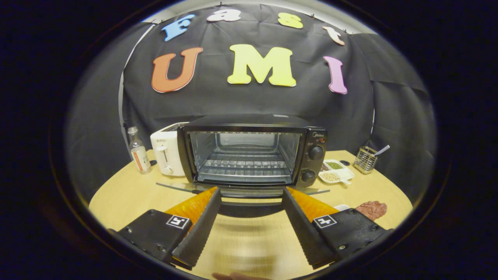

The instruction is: Open the toaster oven, put the food inside, and close the toaster oven door.

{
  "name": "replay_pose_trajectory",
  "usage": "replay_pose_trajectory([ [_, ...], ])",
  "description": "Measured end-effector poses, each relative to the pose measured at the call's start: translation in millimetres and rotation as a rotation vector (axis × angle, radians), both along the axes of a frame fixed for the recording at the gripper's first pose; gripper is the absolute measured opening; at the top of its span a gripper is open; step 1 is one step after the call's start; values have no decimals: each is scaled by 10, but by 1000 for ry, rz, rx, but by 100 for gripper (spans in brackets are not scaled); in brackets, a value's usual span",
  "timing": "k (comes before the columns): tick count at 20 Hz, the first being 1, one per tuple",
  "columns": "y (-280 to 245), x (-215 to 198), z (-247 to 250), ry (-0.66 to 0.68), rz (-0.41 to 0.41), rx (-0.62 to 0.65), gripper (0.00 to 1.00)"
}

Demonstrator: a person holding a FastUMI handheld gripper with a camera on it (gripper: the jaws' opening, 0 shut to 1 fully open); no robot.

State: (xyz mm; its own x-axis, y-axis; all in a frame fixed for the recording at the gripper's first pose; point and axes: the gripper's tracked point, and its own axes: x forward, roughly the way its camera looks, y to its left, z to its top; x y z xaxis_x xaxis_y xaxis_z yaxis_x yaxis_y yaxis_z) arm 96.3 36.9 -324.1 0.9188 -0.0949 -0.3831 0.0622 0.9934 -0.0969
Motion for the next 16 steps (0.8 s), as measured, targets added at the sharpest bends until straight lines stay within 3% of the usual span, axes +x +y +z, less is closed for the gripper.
replay_pose_trajectory([
  [9, -7, -247, -403, 24, 7, -30, 100],
  [14, -47, -387, -893, 148, -5, -1, 100],
  [16, -39, -397, -831, 127, -5, 8, 100],
])
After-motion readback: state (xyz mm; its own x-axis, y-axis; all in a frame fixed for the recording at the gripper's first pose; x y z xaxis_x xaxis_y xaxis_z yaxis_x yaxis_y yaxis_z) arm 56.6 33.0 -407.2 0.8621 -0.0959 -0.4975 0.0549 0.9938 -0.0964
